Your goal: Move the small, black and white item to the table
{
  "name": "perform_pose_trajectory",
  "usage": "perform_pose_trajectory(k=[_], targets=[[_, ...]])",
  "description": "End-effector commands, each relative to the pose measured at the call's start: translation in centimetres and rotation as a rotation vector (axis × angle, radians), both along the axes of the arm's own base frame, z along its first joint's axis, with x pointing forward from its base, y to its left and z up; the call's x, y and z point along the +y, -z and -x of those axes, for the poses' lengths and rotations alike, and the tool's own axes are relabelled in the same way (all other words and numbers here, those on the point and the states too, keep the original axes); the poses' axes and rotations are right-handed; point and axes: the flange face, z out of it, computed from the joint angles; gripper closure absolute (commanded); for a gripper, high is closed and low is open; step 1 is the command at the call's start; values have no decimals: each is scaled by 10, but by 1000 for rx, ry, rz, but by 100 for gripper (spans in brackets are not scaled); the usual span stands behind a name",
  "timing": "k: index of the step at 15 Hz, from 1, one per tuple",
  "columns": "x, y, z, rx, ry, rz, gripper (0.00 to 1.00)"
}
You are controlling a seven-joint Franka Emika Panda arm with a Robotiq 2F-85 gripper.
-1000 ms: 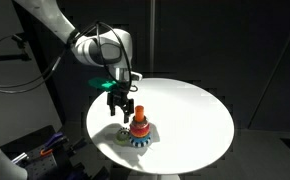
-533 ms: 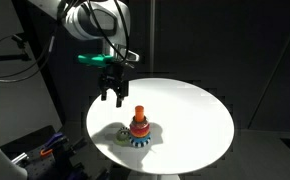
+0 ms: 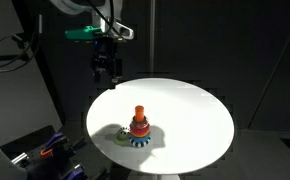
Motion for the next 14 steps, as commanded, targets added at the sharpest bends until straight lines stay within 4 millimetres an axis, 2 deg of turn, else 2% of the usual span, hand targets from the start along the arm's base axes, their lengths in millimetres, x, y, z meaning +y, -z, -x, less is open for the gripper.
perform_pose_trajectory(k=[1, 8, 9, 11, 14], targets=[[-1, -38, 11, -51, 10, -19, 0], [-12, -95, 34, -225, 70, -62, 0], [-5, -74, 23, -170, 40, -34, 0], [-10, -88, 30, -208, 57, -42, 0], [-11, -93, 33, -221, 61, -44, 0]])
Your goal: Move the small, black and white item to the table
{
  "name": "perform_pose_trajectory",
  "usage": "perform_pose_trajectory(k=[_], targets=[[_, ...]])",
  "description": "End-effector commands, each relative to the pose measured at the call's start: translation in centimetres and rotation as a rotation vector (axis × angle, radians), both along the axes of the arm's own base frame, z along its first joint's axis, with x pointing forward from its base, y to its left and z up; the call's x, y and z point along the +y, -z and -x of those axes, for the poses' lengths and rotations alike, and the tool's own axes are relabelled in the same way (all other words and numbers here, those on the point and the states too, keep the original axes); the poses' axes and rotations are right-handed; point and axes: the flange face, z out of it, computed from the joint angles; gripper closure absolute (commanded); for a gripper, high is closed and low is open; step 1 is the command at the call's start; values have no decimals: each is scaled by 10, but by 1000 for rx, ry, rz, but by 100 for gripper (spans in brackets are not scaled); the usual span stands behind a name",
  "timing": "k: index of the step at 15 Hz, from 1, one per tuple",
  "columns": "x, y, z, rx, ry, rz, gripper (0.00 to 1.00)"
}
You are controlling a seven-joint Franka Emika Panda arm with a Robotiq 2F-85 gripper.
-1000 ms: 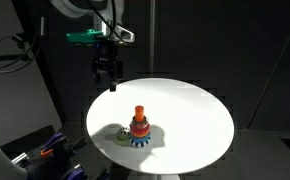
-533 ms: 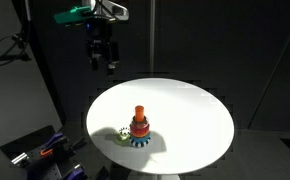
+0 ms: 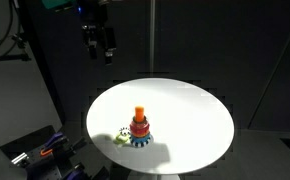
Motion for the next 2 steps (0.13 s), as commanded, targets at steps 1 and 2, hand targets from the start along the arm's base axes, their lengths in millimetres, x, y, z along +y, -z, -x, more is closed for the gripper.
perform_pose_trajectory(k=[1, 2], targets=[[0, 0, 0, 2, 0, 0, 0], [0, 0, -1, 4, 0, -1, 0]])
